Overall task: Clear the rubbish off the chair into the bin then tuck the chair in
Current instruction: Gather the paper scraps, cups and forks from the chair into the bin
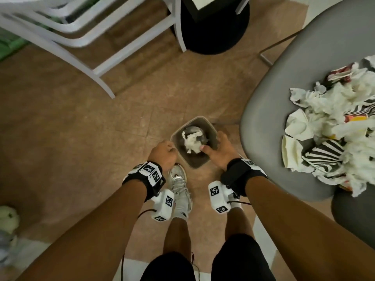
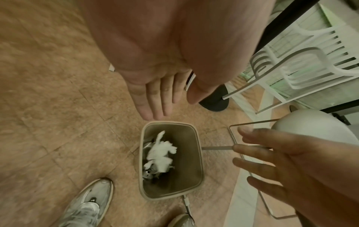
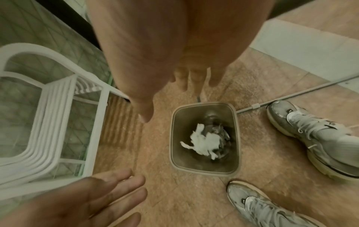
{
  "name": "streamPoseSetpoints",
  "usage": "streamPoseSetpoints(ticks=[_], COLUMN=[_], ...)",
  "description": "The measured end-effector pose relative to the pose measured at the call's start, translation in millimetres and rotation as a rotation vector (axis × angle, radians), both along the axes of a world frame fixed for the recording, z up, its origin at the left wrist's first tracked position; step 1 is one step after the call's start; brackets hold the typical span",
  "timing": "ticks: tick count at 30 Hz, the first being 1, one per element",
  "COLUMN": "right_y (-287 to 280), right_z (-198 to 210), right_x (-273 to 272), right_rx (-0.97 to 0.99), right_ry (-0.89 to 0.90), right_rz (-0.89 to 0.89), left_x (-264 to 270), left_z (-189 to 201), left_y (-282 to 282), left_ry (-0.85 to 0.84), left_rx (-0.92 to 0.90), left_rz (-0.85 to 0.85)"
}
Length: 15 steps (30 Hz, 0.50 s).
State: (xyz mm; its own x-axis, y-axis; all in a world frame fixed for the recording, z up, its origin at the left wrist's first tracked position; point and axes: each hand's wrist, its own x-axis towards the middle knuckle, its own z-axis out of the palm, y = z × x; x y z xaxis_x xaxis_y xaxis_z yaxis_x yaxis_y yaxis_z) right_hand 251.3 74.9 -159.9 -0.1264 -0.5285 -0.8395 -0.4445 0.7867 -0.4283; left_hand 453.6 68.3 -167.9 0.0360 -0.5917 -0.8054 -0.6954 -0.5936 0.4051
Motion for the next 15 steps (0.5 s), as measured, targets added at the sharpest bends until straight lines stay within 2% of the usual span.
streamPoseSetpoints(ticks=[3,7,11,15], right_y=[-8,-25,-34,-14], right_z=[30,72,106,101], right_x=[-15,-49,-104,-185], right_rx=[0.042,-0.036,-0.102,-0.095], right_ry=[-0.08,-0.027,0.033,0.059], right_rz=[0.046,0.126,0.079,0.002], left_x=[-10,-40,-94,-163], left_z=[32,81,113,117], left_y=[-17,-51,-69,-70], left_ry=[-0.022,-0.026,-0.026,-0.029], left_rx=[-0.059,-0.14,-0.205,-0.22], left_rz=[-0.03,-0.107,-0.317,-0.544])
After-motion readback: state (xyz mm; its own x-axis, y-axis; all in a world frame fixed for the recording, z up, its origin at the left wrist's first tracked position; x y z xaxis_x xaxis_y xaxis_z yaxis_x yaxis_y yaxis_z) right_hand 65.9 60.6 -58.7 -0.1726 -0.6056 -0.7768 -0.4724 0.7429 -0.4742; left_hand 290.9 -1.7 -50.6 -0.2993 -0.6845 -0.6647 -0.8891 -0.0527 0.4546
